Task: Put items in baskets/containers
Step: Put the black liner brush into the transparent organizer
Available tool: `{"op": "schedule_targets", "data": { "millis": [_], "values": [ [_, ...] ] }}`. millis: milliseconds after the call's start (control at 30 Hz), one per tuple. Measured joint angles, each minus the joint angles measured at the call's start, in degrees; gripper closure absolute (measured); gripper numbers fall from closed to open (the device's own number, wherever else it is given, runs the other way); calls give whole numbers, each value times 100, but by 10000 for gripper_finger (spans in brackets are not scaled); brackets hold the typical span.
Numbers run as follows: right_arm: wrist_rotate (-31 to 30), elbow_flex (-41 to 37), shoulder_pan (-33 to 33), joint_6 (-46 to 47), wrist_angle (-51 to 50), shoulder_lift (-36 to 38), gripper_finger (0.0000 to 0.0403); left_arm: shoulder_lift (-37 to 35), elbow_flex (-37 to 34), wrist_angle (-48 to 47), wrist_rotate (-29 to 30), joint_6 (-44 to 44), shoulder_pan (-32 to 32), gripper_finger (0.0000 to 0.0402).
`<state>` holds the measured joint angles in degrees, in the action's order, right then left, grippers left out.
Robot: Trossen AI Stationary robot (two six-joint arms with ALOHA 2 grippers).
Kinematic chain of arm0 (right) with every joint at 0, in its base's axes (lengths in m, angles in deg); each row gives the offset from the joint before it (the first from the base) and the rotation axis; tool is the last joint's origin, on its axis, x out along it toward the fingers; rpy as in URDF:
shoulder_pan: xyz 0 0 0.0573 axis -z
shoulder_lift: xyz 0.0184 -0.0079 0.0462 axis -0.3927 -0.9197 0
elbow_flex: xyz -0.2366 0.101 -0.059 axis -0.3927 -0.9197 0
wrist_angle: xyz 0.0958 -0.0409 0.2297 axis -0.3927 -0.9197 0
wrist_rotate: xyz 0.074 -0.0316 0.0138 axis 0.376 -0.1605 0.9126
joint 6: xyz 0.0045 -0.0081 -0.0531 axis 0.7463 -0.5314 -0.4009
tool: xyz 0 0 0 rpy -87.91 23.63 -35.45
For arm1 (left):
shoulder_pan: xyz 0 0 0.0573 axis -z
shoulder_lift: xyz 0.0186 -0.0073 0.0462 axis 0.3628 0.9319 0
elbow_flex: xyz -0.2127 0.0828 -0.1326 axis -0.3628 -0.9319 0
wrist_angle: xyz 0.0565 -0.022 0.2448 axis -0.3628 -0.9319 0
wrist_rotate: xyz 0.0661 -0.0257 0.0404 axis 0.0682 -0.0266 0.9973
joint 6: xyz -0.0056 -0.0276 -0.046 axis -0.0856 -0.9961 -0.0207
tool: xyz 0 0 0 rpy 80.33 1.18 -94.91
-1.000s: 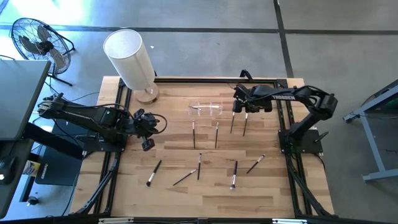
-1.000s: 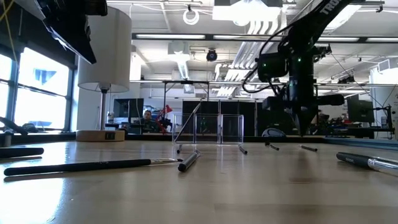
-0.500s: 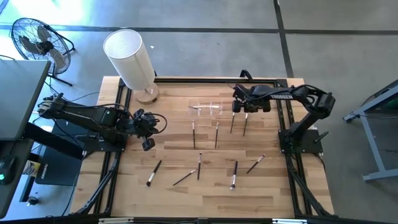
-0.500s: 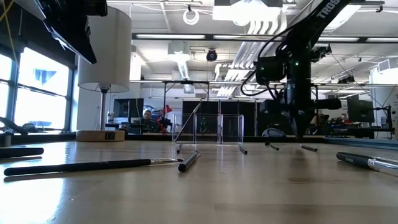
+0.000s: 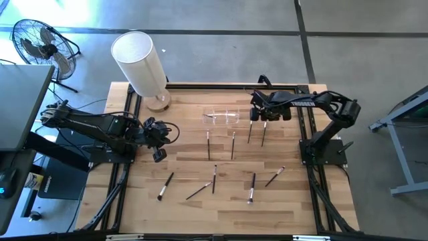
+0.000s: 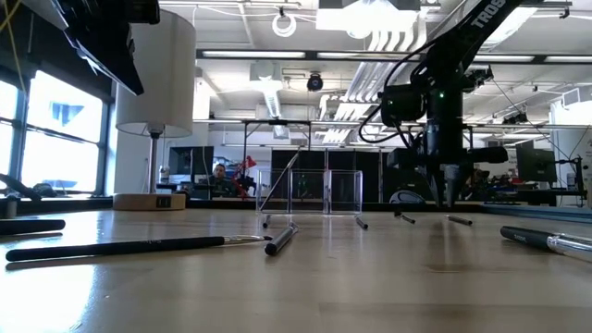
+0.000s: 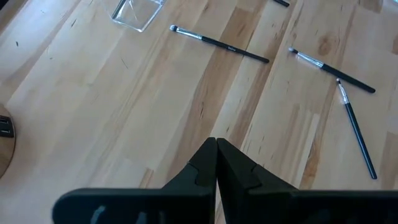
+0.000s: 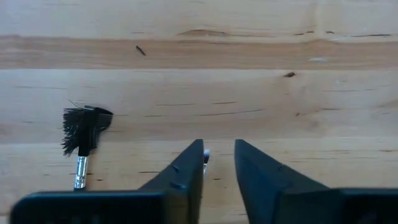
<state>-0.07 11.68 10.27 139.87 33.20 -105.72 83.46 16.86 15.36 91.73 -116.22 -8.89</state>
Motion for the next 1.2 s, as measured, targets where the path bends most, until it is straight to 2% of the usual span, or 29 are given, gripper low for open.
{"op": "schedule_targets", "data": {
  "millis": [100, 233, 600, 967, 1200],
  "values": [
    [-6, 0, -1, 7, 2, 0, 286, 0, 0, 0, 2, 0, 0, 401],
    [-13, 0, -1, 15, 5, 0, 278, 0, 0, 3, 4, -13, 0, 401],
    [44, -27, -1, 205, 86, -89, 304, 2, 0, 15, 13, -47, 0, 401],
    [163, -577, -3, 438, 764, -101, 307, 2, 0, 19, 15, -48, 0, 401],
    [360, -722, 4, 412, 894, -86, 346, 2, 0, 20, 24, -47, 0, 401]
  ]
}}
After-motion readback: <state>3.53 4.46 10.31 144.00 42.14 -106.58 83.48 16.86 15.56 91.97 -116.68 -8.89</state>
